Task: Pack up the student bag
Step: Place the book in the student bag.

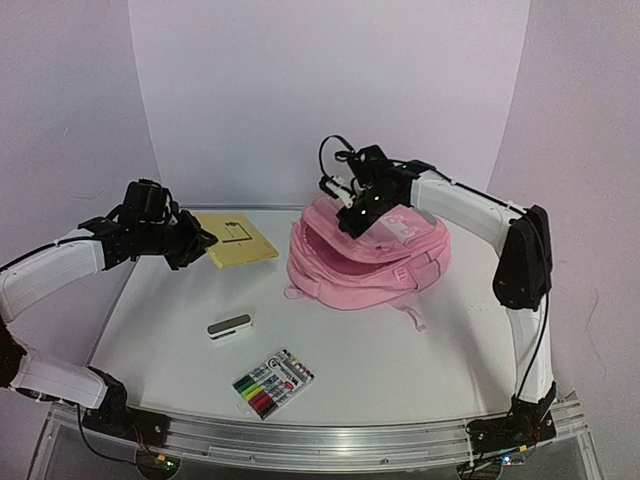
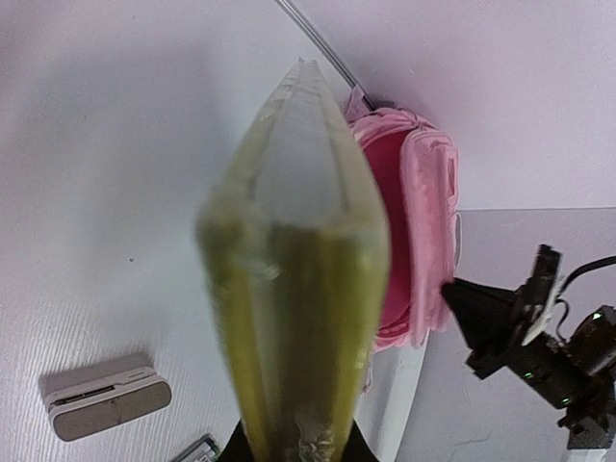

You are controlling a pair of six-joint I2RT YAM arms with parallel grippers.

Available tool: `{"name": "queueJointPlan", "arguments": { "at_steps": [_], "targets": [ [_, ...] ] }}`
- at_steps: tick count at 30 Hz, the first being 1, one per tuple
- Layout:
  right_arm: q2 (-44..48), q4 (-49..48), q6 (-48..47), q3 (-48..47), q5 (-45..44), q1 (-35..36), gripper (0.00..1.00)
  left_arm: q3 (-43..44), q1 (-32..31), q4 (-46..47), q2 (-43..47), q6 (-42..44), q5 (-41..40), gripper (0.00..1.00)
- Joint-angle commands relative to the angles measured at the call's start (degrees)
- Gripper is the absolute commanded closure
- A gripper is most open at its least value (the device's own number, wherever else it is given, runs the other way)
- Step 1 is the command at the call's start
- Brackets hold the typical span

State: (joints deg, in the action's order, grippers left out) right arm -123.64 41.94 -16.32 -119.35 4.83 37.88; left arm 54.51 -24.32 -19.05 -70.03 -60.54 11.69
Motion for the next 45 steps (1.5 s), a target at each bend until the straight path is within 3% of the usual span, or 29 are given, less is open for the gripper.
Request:
{"name": "queueJointPlan", "arguments": {
  "at_steps": [1, 9, 17, 26, 29, 34, 45],
  "targets": [
    [7.2, -0.3, 4.1, -3.4, 10.9, -2.9, 1.00, -1.2, 0.0, 15.4, 2.4, -0.7, 8.4, 1.00],
    [6.5, -0.2, 9.6, -6.7, 23.9, -8.0, 1.00, -2.7, -0.5, 33.9, -4.9, -4.0, 20.7, 1.00],
    [6.0, -0.4, 11.8, -8.8, 31.2, -8.7, 1.00, 3.3, -2.4, 43.8, -18.3, -7.5, 22.5, 1.00],
    [6.6, -0.7, 13.1, -8.3, 36.2, -8.7, 1.00, 23.7, -7.7, 58.6, -44.4, -13.2, 24.7, 1.00],
    [6.4, -0.6, 13.4, -8.5, 38.0, -8.8, 1.00, 33.1, -9.2, 59.4, -51.9, -14.7, 24.0, 1.00],
    [6.0, -0.5, 13.0, -8.6, 39.3, -8.7, 1.00, 47.7, -11.4, 52.0, -61.2, -14.8, 25.6, 1.00],
    [6.4, -0.4, 11.3, -7.9, 43.3, -8.7, 1.00, 52.2, -13.7, 52.4, -69.5, -18.9, 19.0, 0.97]
  ]
}}
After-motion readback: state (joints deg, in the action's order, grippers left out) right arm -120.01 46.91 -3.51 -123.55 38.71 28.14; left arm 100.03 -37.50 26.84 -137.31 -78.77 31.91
